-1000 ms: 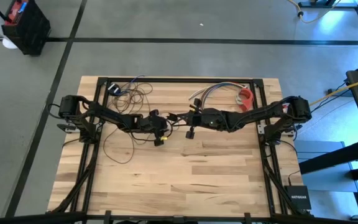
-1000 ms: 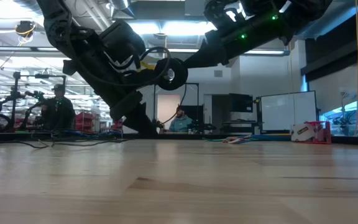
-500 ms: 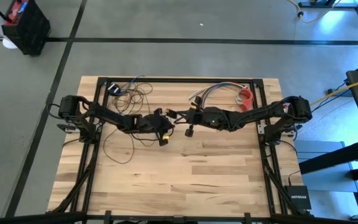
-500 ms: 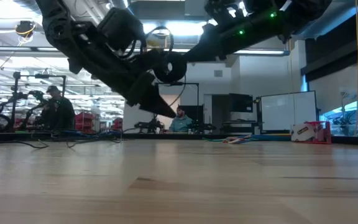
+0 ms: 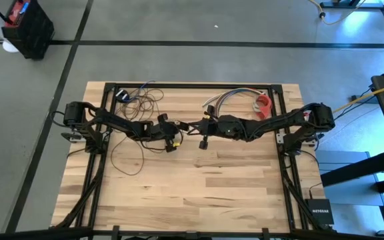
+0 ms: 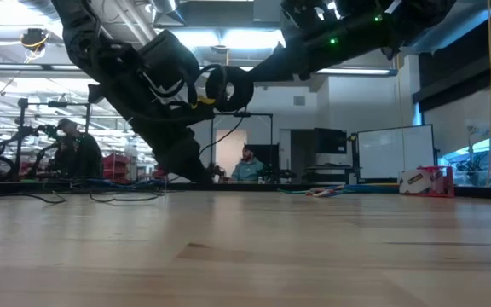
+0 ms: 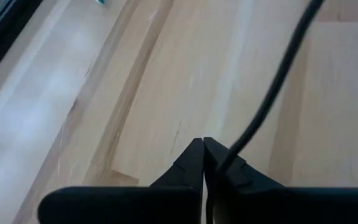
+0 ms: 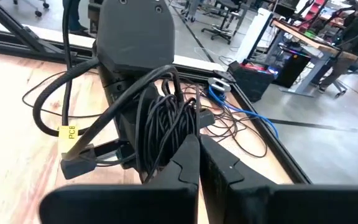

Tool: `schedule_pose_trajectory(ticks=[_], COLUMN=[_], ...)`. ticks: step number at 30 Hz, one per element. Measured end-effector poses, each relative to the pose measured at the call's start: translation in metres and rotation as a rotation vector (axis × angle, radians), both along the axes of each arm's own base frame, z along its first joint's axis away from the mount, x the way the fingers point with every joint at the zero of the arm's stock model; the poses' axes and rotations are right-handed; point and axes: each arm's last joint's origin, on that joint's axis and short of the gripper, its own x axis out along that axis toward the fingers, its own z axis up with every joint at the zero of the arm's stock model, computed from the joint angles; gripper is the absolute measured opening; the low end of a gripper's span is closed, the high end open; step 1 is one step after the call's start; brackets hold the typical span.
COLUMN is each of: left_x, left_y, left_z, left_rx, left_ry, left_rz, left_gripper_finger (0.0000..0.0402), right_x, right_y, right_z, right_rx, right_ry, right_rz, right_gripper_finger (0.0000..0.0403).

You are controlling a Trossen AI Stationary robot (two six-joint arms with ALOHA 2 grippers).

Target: Coiling cords

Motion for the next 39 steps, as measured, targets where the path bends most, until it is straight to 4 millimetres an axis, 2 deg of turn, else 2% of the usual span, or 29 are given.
schedule_pose_trajectory(ticks=[7, 14, 21, 30, 39], left_x=[-0.005, -0.020, -0.039, -0.053, -0.047], left_y=[0.000, -0.001, -0.002, -0.018, -0.041], left_z=[0.006, 0.033, 0.060, 0.096, 0.109], left_rx=[0.037, 0.106, 0.111, 0.066, 0.006], left_ry=[0.034, 0.059, 0.050, -0.144, -0.316], left_rz=[0.007, 0.050, 0.060, 0.055, -0.002], left_gripper_finger=[0.0005, 0.0005, 0.0005, 0.0005, 0.0005], right_x=[-0.001, -0.005, -0.012, -0.010, 0.001], right_y=[0.004, 0.016, 0.019, 0.015, -0.008], right_z=[-0.004, -0.011, -0.010, -0.026, -0.036], right_rx=[0.027, 0.029, -0.005, -0.046, -0.028], right_ry=[0.040, 0.128, 0.197, 0.278, 0.221], right_rz=[0.029, 0.076, 0.009, -0.087, -0.152], right_gripper_finger=[0.0005, 0.0005, 0.0005, 0.0005, 0.0005])
